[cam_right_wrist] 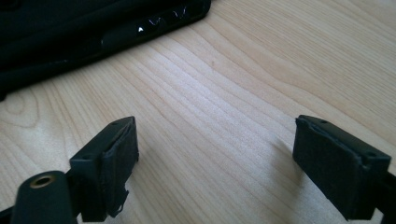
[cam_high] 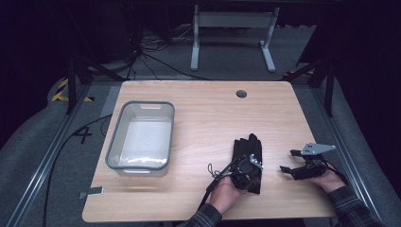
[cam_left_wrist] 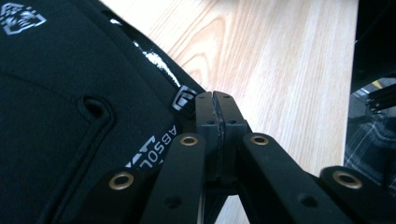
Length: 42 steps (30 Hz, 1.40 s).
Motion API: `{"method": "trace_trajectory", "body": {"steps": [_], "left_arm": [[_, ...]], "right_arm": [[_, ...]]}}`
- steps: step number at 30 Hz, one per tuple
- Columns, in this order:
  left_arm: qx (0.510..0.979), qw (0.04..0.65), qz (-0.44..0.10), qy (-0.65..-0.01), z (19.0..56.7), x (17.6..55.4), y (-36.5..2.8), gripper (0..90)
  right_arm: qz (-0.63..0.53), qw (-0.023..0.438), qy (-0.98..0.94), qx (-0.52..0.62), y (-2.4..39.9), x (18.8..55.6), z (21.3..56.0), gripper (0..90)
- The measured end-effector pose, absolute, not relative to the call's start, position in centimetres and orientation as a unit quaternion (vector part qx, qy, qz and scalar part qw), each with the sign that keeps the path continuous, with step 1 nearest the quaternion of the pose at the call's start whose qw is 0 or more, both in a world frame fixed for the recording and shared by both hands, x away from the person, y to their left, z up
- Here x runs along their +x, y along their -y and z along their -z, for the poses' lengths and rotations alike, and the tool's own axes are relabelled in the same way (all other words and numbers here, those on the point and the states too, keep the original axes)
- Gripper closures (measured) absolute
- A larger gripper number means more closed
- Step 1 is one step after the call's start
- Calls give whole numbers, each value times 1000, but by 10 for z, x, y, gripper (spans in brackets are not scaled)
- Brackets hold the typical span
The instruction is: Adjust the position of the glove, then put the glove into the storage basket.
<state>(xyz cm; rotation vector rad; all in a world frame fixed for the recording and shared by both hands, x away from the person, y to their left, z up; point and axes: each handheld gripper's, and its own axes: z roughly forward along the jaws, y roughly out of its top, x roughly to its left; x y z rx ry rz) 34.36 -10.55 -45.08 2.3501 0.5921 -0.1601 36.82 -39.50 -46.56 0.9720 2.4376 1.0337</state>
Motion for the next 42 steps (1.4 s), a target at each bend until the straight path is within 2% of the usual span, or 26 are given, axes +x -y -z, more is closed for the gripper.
{"method": "trace_trajectory", "body": {"steps": [17, 34, 38, 42], "left_arm": [[913, 322, 38, -247, 446, 349, 62, 898], [901, 324, 12, -288, 443, 358, 27, 896], [893, 344, 12, -289, 434, 357, 26, 853], [888, 361, 13, -284, 422, 362, 24, 716]], "right_arm": [[-363, 157, -855, 337, 394, 370, 467, 115], [-362, 157, -855, 337, 394, 370, 467, 114], [-362, 158, -855, 336, 394, 370, 467, 113], [-362, 158, -855, 335, 394, 370, 467, 112]]}}
